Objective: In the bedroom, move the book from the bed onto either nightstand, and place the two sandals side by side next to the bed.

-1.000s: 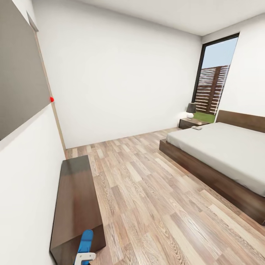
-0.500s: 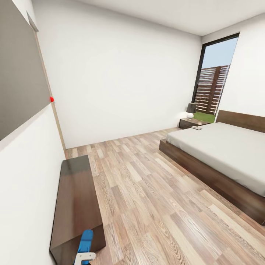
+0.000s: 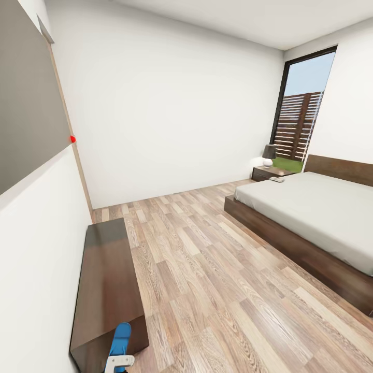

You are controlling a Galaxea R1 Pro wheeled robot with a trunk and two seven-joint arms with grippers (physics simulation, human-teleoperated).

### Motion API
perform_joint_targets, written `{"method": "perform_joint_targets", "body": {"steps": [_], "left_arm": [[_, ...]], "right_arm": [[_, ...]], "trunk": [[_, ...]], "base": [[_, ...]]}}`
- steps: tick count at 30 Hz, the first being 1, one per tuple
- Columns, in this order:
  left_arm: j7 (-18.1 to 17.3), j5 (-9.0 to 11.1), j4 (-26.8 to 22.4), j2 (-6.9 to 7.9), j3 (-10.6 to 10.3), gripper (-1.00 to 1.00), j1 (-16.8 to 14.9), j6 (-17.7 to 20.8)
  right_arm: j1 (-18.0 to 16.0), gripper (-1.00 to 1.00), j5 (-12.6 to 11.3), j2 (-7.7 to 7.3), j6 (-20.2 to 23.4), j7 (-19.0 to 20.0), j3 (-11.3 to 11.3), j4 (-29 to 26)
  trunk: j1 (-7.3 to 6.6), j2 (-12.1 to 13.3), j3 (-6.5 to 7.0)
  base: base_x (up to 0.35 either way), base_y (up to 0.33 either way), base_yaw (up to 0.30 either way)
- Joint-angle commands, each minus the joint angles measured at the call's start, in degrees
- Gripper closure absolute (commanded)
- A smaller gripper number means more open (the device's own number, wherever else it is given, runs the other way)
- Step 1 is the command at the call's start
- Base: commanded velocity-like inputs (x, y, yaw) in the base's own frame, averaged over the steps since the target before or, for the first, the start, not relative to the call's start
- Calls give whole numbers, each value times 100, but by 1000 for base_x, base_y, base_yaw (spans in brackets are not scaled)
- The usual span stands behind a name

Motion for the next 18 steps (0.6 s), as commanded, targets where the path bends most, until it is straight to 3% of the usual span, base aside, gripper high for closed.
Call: {"method": "perform_joint_targets", "body": {"steps": [1, 18], "left_arm": [[24, 31, -2, 1, -50, 100, -2, -13], [11, 31, -2, 1, -49, 100, -2, -11]], "right_arm": [[-3, -100, 59, 9, -15, -1, -48, -1], [-3, -100, 64, 22, -56, 50, -25, 3]], "trunk": [[0, -3, -6], [0, -3, -123]], "base": [[0, 0, 0], [0, 0, 0]]}}
